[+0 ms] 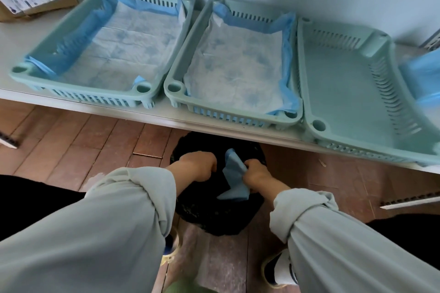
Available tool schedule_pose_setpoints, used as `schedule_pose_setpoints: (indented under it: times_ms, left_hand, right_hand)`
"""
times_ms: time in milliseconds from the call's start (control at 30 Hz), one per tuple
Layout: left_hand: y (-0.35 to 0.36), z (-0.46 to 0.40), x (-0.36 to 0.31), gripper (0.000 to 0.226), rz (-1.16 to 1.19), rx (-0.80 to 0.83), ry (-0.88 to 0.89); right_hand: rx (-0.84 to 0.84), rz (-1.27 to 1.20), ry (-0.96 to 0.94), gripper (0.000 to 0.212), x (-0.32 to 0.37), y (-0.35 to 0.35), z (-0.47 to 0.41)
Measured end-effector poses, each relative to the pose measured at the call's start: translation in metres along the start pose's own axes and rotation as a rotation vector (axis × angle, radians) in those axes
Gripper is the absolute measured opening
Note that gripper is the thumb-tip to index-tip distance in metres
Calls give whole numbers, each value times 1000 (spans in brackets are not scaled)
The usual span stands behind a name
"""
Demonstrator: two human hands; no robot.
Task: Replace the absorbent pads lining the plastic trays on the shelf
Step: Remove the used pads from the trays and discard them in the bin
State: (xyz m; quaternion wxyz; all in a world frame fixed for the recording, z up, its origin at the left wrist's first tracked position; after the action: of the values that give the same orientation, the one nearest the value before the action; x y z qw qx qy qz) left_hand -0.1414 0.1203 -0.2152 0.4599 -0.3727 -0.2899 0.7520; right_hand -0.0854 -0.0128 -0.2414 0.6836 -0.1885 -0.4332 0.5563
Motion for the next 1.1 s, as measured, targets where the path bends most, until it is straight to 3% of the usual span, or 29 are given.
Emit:
schedule_pose_setpoints:
  times_ms: [167,467,733,967,1100]
  left_hand:
    - [21,-31,28,41,62,34,-49]
    - [43,-39,46,49,121,166,-72]
    - [9,-29,23,44,151,77,-12]
    - [-59,18,-17,42,48,171,66]
    - [-108,45,-38,35,65,150,44]
  right_hand:
    - [20,-100,79,35,5,22,-24]
    - [157,-16,88,49,12,62,-34]
    - [120,38,-47,32,31,25,-22]
    - [223,148,-234,31,87,-30,33]
    - [185,164,-300,29,113,-74,64]
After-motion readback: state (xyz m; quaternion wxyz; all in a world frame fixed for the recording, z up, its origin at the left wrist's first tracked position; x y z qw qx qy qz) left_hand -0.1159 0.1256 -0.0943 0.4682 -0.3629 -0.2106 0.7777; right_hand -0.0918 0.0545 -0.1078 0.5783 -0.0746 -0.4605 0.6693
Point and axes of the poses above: each hand's wrist, its own z-axis away from the middle knuckle, its own y-axis out of the palm, x = y × z, the point moved 10 cm from there along -z, towards the middle knuckle, and after that the axes turned 7 degrees about -x, right-handed, at the moved point
